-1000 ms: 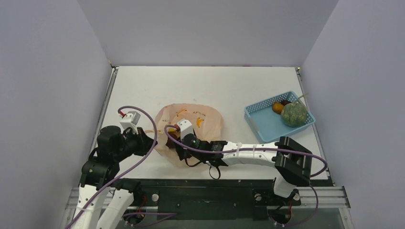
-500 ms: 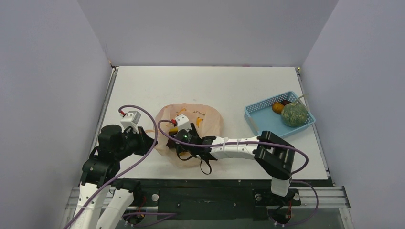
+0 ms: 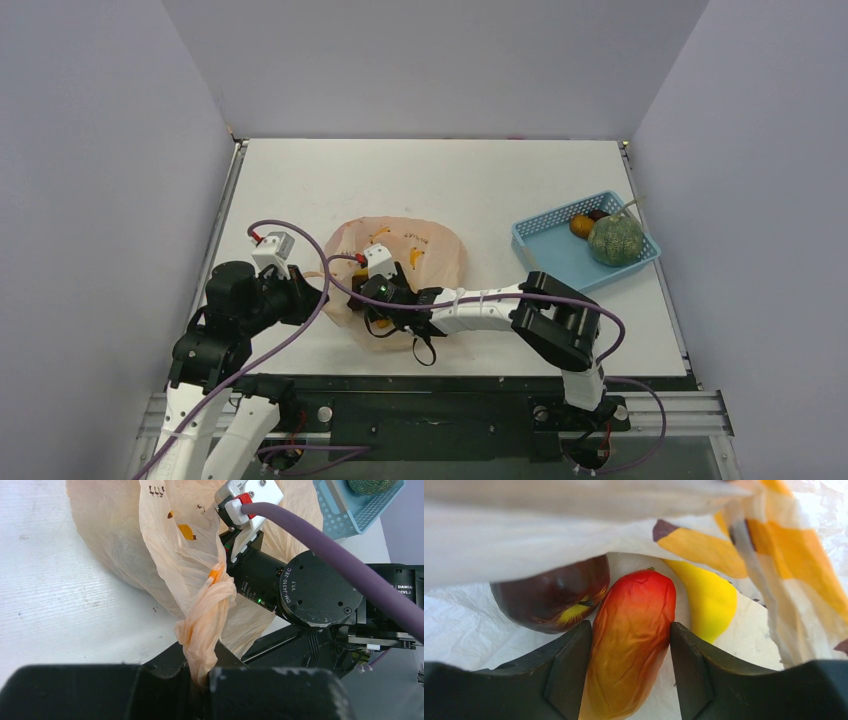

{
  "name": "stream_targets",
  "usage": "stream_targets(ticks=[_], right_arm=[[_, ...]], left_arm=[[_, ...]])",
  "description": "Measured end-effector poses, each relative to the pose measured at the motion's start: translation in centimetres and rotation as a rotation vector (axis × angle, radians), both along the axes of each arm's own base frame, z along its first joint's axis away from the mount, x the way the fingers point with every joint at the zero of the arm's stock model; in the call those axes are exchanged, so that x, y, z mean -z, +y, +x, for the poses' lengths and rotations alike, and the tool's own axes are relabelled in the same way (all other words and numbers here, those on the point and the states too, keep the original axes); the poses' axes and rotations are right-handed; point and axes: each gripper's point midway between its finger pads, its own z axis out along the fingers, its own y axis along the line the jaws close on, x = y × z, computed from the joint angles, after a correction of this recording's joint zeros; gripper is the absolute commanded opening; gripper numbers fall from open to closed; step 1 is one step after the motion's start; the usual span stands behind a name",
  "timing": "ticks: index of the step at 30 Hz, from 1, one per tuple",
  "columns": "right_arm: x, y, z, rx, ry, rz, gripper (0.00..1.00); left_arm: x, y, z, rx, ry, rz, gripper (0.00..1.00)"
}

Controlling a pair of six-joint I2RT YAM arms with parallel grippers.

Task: Take the fake fruits out of the plastic bag
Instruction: Take out the fake fruit from the plastic bag.

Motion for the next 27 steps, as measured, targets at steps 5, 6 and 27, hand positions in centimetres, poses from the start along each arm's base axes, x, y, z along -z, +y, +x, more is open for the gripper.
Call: stream_targets(ticks=[5,6,27], right_arm=[[0.1,0.0,0.0,0.0,-0.005,0.009,0.18],[0.1,0.0,0.0,0.0,-0.008,0.014,0.14],[-9.3,-1.0,-2.7,-0.092,-0.015,0.26,0.0]], left_arm=[[0.1,0.0,0.1,-0.003,0.006,0.003,0.0],[0.2,0.0,0.1,-0.004,0.01,0.005,0.0],[0.3,0.2,0.2,-0.013,0.01,0.01,0.0]])
